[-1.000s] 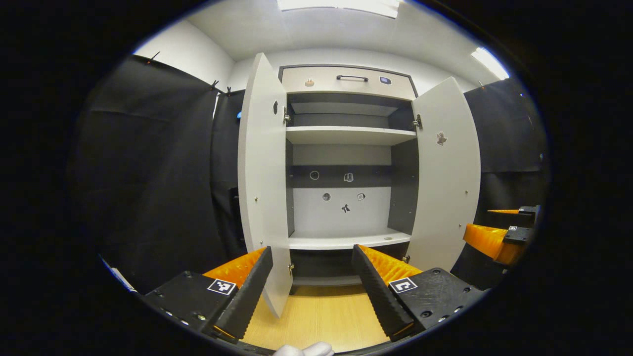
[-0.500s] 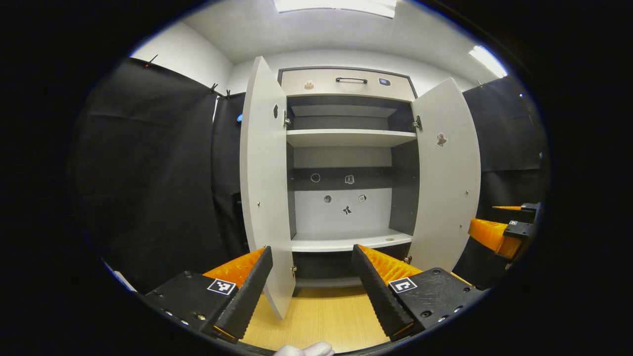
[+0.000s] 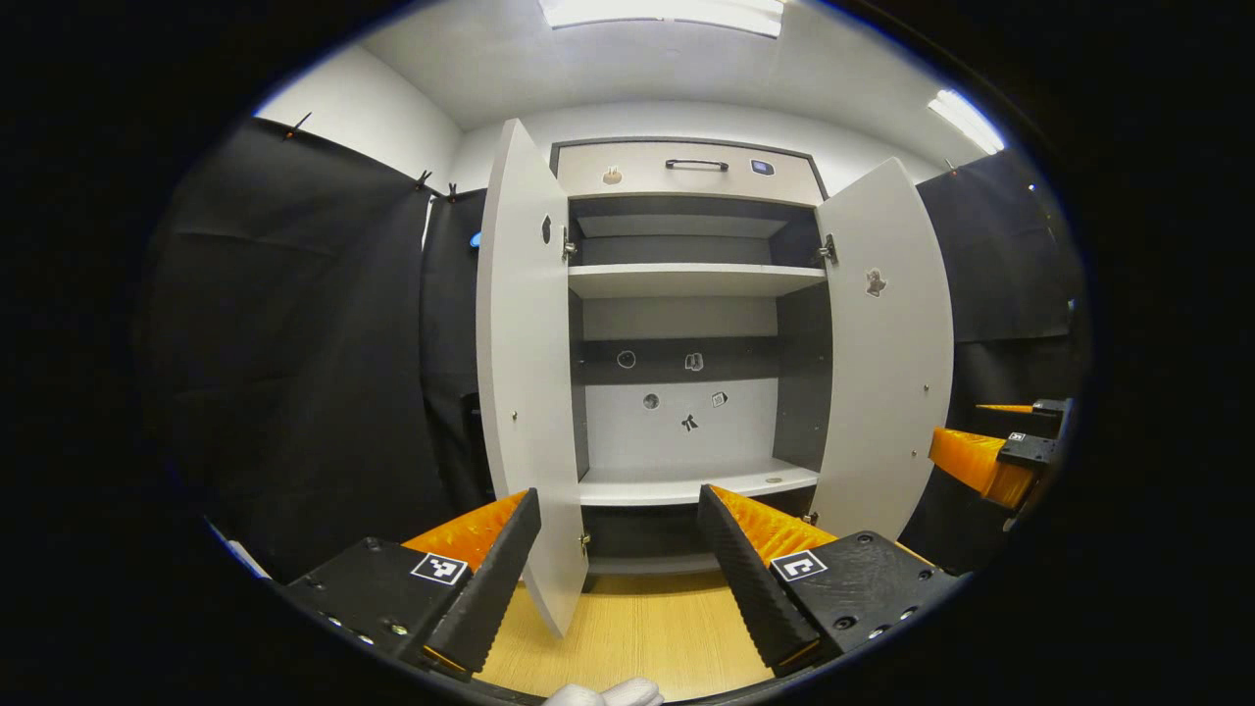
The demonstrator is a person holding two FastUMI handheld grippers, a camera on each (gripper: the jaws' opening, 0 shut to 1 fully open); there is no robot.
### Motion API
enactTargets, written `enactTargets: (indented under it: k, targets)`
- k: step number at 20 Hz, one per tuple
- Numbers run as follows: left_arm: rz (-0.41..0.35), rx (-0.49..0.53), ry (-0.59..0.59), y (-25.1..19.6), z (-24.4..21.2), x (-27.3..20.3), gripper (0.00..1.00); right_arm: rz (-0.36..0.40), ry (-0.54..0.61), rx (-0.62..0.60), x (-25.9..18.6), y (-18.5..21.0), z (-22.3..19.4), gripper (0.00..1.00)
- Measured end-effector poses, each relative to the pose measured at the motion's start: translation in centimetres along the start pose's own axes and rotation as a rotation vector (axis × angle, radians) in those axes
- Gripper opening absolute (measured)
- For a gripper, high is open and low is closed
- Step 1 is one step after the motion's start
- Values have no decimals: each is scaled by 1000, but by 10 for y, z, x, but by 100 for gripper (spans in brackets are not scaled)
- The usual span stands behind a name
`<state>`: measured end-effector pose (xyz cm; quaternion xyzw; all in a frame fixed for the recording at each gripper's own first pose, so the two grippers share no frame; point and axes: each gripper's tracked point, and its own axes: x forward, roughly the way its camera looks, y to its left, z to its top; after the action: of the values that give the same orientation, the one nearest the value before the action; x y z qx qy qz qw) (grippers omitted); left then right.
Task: Open the right door of the double-door shoe cabinet with the right hand, and open the left door with the left hand.
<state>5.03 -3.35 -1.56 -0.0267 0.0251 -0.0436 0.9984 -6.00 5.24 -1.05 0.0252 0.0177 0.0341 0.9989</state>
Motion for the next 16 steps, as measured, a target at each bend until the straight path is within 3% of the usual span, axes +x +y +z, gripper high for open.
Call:
enactTargets:
  k: [16]
  targets:
    - [34, 5, -15, 15, 8, -5, 96, -11, -19, 16, 1, 3, 5, 100]
